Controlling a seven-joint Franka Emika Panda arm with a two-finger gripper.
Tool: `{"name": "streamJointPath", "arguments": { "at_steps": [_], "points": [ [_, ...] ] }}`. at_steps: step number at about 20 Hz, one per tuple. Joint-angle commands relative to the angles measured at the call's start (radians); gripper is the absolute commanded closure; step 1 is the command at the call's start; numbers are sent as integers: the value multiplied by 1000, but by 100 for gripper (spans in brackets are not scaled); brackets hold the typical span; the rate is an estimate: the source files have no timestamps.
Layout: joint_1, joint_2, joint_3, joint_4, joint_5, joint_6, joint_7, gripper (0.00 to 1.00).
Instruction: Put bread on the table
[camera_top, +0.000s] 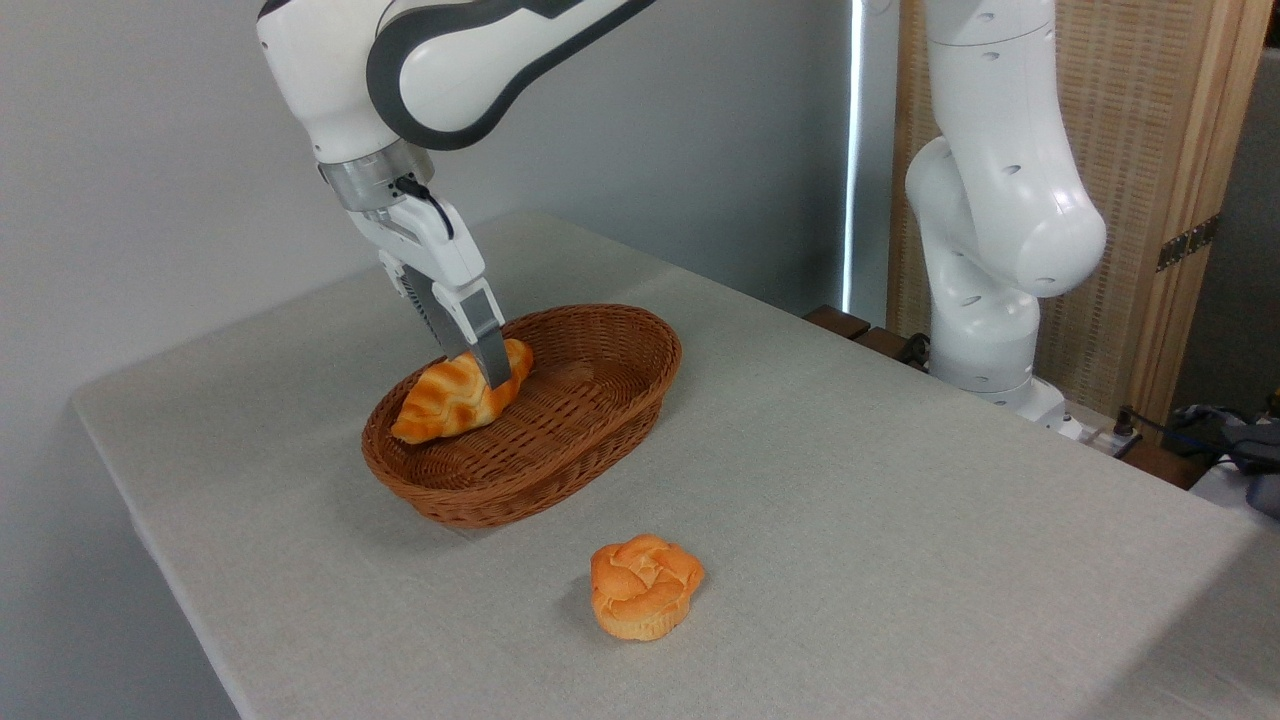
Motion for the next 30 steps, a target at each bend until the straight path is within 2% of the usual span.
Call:
{"name": "streamJointPath", "arguments": {
  "at_steps": [1,6,11,17,20,24,27,30],
  "points": [
    [4,4,0,26,-13,2,-18,0],
    [9,9,1,29,-24,22,-18,0],
    [9,17,1,29,-73,87,-18,0],
    [7,26,1,29,-57,91,-12,0],
    [10,23,4,28,10,78,-17,0],
    [15,23,9,28,27,78,-15,0],
    [15,24,9,28,82,59,-15,0],
    [15,24,7,26,102,53,-14,0]
  ]
}}
